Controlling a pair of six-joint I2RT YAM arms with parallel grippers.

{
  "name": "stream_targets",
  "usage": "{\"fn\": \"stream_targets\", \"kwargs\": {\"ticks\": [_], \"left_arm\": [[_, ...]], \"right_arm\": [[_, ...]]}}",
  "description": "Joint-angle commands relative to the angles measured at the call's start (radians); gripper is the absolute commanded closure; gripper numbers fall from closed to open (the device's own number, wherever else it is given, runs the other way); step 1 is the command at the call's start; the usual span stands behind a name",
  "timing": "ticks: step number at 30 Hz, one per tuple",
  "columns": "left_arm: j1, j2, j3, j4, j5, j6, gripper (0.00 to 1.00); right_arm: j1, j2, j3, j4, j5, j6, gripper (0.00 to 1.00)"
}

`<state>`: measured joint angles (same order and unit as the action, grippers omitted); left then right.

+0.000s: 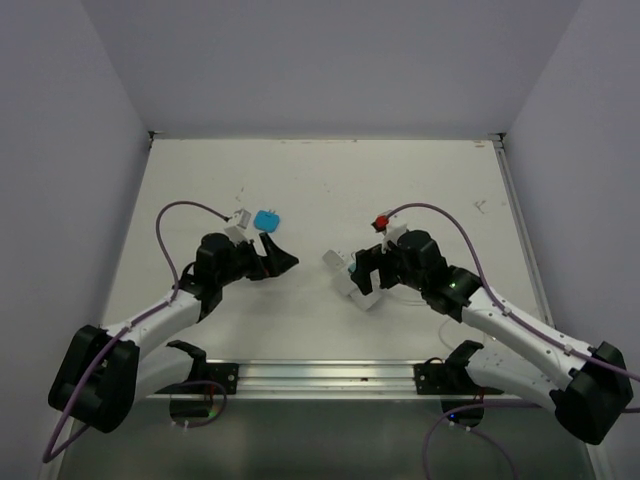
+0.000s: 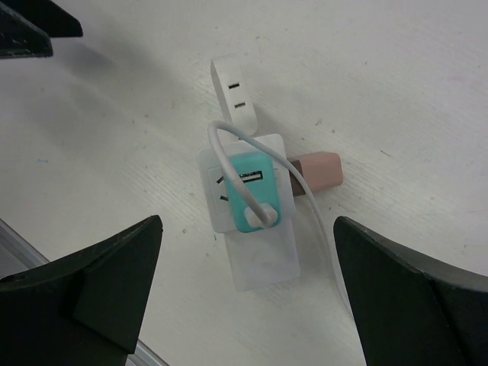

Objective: Pull the plug off the socket

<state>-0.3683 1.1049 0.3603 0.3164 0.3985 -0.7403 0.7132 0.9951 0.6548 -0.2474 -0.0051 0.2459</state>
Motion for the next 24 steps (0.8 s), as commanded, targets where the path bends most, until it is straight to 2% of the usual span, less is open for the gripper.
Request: {"fn": "stream_targets", "kwargs": {"ticks": [1,5,9,15,19,24], "left_arm": [[-0.029,-0.014,0.02,-0.01,-0.006,-0.013,0.0],[-0.09,-0.005,0.02,0.021,-0.064,-0.073,0.0],[-0.211,0.027,0.02,0.102,-0.144,-0.16,0.01],[-0.374,0.144,0.049,0.228,-0.296,-0.281,0.01],[-0.426,0.252,0.046,0.337,-0.334,-0.362,0.01],[-0.466,0.335,0.055,0.446,-0.374,-0.381,0.01]], "right_arm": [[0.005,-0.071,0.025,-0.029,0.043,0.047,0.01],[0.005,-0.115,0.008,-0.024,0.053,0.058,0.04],[0.005,-0.115,-0.015,0.005,0.06,0.072,0.1],[0.005,-0.119,-0.027,0.03,0.051,0.089,0.12],[0.005,-0.142,-0.034,0.028,0.053,0.089,0.12],[0.005,-0.162,-0.044,0.027,0.053,0.093,0.11]]}}
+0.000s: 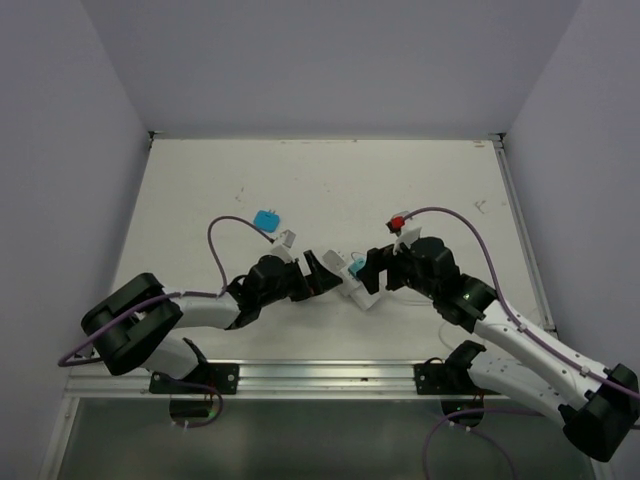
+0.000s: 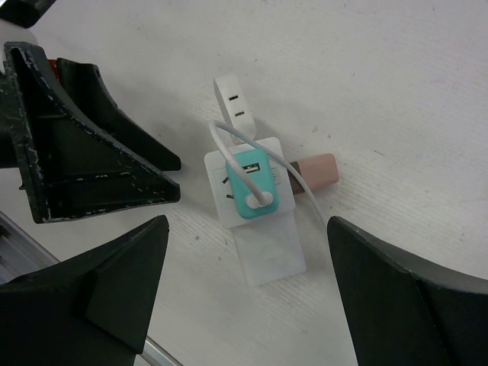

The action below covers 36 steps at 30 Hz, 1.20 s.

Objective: Pull the plug off the socket

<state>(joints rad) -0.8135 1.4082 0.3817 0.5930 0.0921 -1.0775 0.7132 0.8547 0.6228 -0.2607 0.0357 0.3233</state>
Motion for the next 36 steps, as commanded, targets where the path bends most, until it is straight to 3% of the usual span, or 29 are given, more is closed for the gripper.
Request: {"fn": "stream_targets", "kwargs": {"ticks": [1,8,14,25,36], "left_arm": [[-0.024,0.058,0.037,0.185,-0.069,-0.05,0.01],[-0.056,0.133,0.077,0.245,-0.115,-0.061,0.02],[-0.09,0.143,0.089,0.205,-0.209,-0.088,0.03],[-0.128,0.184,0.102,0.177,-0.258,-0.139,0.07],[-0.136,0.242,0.075,0.293,-0.267,-0.145,0.15]], "right_arm": [[0.005,-0.025,-0.014,0.037,0.013,0.016,0.11],[0.005,-0.029,-0.02,0.04,0.016,0.016,0.1],[0.005,-0.022,-0.028,0.044,0.013,0.017,0.1],[0.005,-0.022,-0.034,0.052,0.013,0.017,0.09],[0.006,-0.025,-0.037,0.054,0.013,0.017,0.09]]}}
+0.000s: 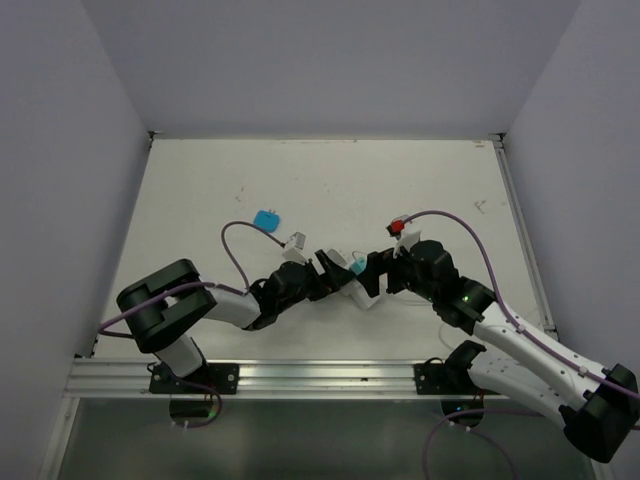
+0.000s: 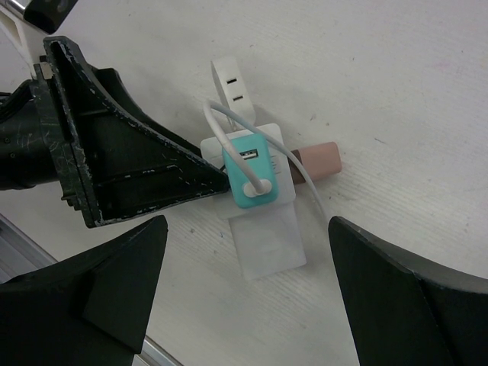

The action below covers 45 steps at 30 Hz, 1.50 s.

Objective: Pull the plug off the socket

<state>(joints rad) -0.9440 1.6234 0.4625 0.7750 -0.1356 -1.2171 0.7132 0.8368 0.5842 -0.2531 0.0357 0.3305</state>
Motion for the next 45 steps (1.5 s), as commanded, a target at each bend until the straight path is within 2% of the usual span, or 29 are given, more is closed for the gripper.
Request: {"fn": "stream_targets", "kwargs": {"ticks": [1,7,13,16,18,19,21,25,31,39,45], "left_arm": [[-0.006,0.032,-0.008,0.125,-0.041,-0.005,0.16],[-0.007,0.067,-0.024,0.213,-0.041,-0.009,0.17],[-0.007,0.085,-0.031,0.273,-0.052,-0.007,0.26],[-0.007,0.084,-0.042,0.294,-0.058,-0.007,0.41],[-0.007,0.078,-0.051,0.302,-0.061,-0.007,0.46],[-0.007,0.076,-0.053,0.302,-0.061,-0.007,0.54],[-0.007,0.072,-0.059,0.302,-0.064,-0.007,0.59],[-0.006,0.064,-0.065,0.302,-0.058,-0.001,0.79],[-0.006,0.023,-0.076,0.253,-0.047,0.022,1.0],[-0.006,-0.063,-0.107,0.156,-0.058,0.039,1.0],[-0.006,-0.079,-0.111,0.129,-0.055,0.036,1.0]], "right_arm": [[0.005,-0.007,0.002,0.046,0.012,0.01,0.09],[0.005,-0.002,0.003,0.049,0.009,0.008,0.09],[0.005,0.008,-0.001,0.061,0.001,0.01,0.09],[0.005,0.015,-0.003,0.064,0.003,0.01,0.09],[0.005,0.015,-0.004,0.071,0.001,0.012,0.09],[0.005,0.016,-0.006,0.074,0.001,0.012,0.09],[0.005,0.021,-0.007,0.08,0.004,0.012,0.09],[0.005,0.031,-0.006,0.084,0.021,0.015,0.1],[0.005,0.097,0.002,0.133,0.012,0.021,0.16],[0.006,0.197,0.005,0.21,-0.016,0.041,0.3],[0.011,0.248,0.003,0.247,-0.033,0.053,0.34]]}}
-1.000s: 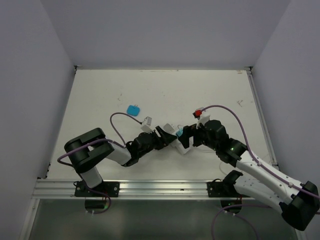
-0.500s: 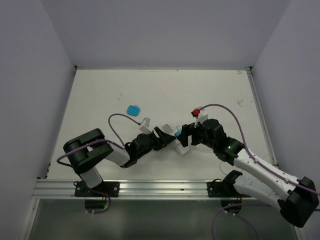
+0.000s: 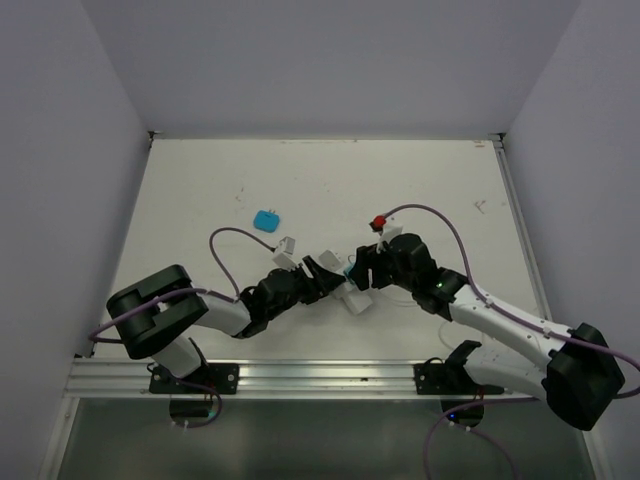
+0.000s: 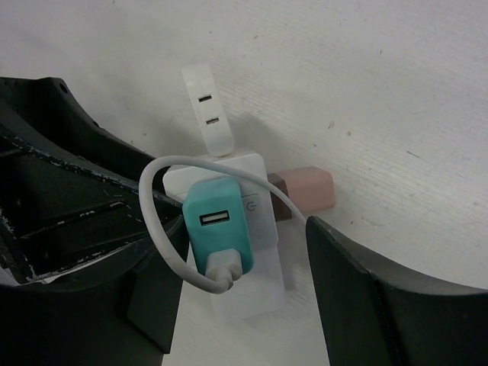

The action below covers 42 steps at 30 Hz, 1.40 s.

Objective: Pull the plug off the socket

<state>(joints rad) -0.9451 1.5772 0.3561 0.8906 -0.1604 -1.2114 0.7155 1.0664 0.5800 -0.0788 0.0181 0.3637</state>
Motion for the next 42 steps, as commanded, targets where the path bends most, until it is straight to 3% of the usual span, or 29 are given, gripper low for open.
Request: {"fn": "stream_targets", "kwargs": {"ticks": [1,6,11,17,18,21,29,42], "left_arm": [[-0.004,-0.032,-0.006,0.014,-0.031,0.029,1.0],[-0.004,-0.036,-0.005,0.007,-0.033,0.009,1.0],[-0.004,-0.042,0.001,-0.012,-0.034,-0.025,1.0],[-0.004,-0.048,-0.011,-0.048,-0.051,-0.092,1.0],[-0.004,-0.049,-0.017,-0.048,-0.053,-0.102,1.0],[-0.003,-0.049,-0.034,-0.061,-0.065,-0.138,1.0],[-0.003,-0.043,-0.052,-0.151,-0.105,-0.197,1.0],[-0.009,-0.034,-0.037,-0.317,-0.197,-0.131,1.0]], "right_arm": [[0.013,0.024,0.007,0.097,-0.036,0.021,0.35],[0.033,0.062,0.006,0.132,-0.049,0.026,0.37],[0.053,0.098,-0.002,0.168,-0.037,0.027,0.47],[0.062,0.087,-0.016,0.188,-0.026,0.032,0.79],[0.062,0.08,-0.016,0.188,-0.023,0.034,0.9],[0.062,0.046,-0.017,0.18,-0.021,0.032,1.0],[0.064,-0.069,-0.026,0.205,0.025,0.035,1.0],[0.062,-0.045,0.064,0.096,0.106,0.058,1.0]]}}
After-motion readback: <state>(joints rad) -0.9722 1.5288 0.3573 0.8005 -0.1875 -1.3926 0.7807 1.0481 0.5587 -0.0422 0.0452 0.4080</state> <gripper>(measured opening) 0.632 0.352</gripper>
